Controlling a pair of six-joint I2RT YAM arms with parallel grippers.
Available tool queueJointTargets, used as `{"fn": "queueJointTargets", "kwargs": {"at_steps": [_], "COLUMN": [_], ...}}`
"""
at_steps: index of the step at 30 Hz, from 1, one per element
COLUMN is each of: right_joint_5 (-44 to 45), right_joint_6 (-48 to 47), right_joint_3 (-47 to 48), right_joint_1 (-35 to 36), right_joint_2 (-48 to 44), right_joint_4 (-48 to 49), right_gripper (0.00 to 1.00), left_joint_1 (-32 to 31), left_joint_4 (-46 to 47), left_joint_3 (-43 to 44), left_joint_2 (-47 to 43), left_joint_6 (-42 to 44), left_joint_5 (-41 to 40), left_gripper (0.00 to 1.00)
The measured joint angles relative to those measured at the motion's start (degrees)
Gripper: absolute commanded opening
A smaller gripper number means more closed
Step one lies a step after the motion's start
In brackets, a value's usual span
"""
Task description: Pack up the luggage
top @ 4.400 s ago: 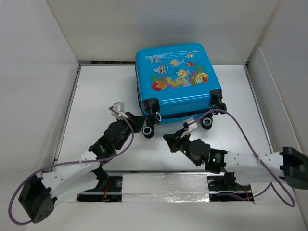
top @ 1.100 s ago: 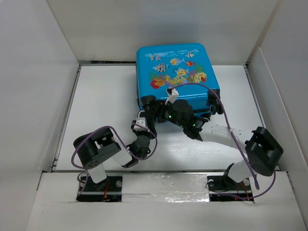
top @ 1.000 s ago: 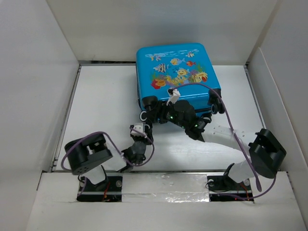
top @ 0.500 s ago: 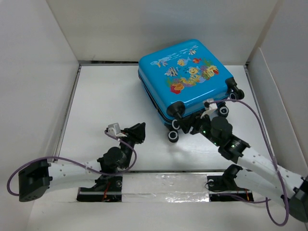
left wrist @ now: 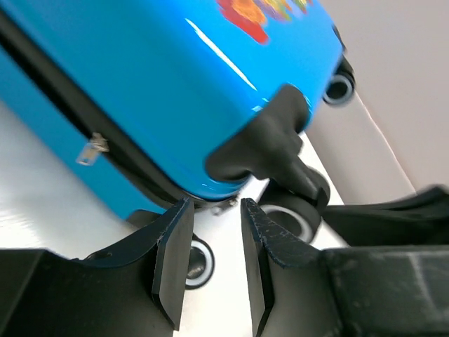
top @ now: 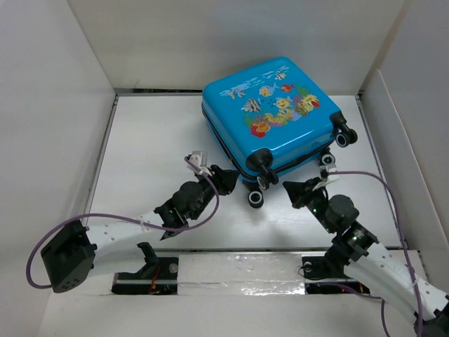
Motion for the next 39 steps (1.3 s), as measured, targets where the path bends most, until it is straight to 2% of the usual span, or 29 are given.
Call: {"fn": "queueJointTargets", "kwargs": {"at_steps": [3, 5, 7, 13, 20, 29, 36, 39], "right_joint_5": [-0.9, -1.0, -0.7, -0.5, 0.0, 2.9, 4.4, 4.9], "right_joint_6": [0.4, 0.3, -0.2, -3.1, -5.3, -6.0, -5.7, -5.7], "right_joint_3": [-9.3, -13.0, -13.9, -13.1, -10.2, -8.6, -8.1, -8.1], "right_joint_1": [0.1, 0.2, 0.4, 1.9, 2.5, 3.1, 3.1, 3.2], "right_joint_2": [1.7, 6.3, 12.5, 31.7, 41.1, 45.9, 49.1, 50.6], "right_joint_4": [9.8, 15.8, 21.8, 42.0, 52.1, 52.8, 55.0, 57.2], "right_gripper": [0.00, 0.17, 0.26, 0.39, 0.40, 0.38, 0.33, 0.26], "left_joint_1": [1.5, 2.8, 4.2, 5.4, 5.7, 5.8, 5.8, 5.8], "left_joint_4": [-1.9, -3.3, -4.3, -6.0, -6.7, -6.7, -6.7, -6.6], "left_joint_3": [2.4, 4.2, 6.3, 8.9, 8.9, 8.9, 8.9, 8.9], "left_joint_2": [2.1, 3.5, 5.2, 8.3, 8.4, 8.8, 9.1, 9.3], "left_joint_6": [0.0, 0.0, 0.0, 0.0, 0.0, -0.1, -0.2, -0.2], "left_joint_5": [6.6, 10.5, 14.4, 23.0, 26.0, 27.4, 28.0, 28.2], "left_gripper": [0.30, 0.30, 0.30, 0.30, 0.29, 0.29, 0.29, 0.29]}}
